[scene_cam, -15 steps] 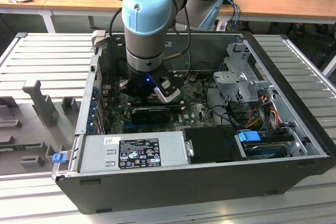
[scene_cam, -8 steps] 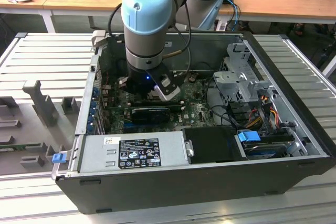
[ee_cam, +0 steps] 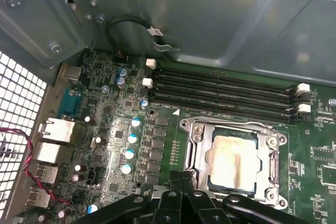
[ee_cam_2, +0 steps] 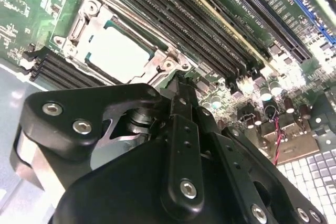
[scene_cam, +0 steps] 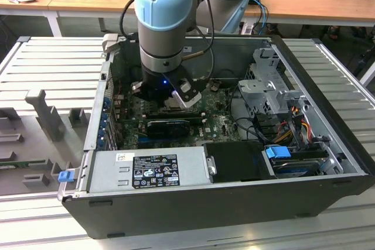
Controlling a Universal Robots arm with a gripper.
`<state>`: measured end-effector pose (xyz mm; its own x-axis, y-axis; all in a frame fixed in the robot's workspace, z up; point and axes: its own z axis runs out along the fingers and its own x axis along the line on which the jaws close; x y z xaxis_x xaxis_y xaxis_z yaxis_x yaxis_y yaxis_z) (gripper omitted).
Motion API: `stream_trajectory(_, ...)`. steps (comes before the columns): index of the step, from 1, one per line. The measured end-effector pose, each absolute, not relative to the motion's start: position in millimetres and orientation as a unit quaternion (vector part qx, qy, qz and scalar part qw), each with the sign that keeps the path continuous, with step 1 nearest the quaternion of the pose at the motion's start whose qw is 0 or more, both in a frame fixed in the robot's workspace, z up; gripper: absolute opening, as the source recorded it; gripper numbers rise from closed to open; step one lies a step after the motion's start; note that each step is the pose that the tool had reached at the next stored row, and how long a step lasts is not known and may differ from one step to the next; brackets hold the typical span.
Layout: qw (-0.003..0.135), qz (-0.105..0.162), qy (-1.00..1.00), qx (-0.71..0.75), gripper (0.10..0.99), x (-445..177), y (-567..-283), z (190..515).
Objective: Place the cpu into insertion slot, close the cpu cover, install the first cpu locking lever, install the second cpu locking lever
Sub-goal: 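Install the second cpu locking lever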
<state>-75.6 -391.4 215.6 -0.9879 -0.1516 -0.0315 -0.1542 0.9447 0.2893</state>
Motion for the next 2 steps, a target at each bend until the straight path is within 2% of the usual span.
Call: stream_trajectory(2, 0.004, 0.147, 0.986, -0.078, 0.106, -75.6, -391.4, 215.7)
